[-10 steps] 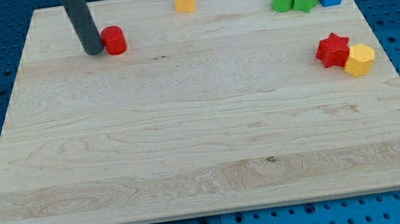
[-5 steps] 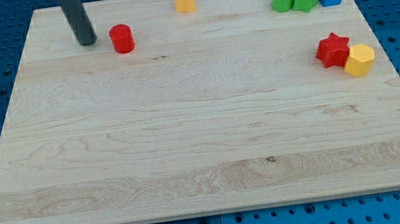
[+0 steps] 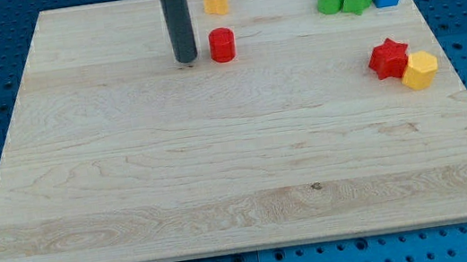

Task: Push the red circle towards the center right

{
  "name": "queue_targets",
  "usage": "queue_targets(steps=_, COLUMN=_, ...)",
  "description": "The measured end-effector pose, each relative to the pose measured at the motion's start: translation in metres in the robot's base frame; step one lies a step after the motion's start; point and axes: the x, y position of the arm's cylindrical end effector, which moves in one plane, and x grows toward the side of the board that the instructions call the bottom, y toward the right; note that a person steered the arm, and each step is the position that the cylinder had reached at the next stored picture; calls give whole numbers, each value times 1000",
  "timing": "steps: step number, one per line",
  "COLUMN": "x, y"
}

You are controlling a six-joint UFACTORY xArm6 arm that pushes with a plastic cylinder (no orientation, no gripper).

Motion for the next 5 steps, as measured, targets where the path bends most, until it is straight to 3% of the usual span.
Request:
queue_targets(steps=2, x=-8, y=13)
queue_targets(steps=3, x=-7, y=61)
queue_targets(steps=5, x=43, y=154)
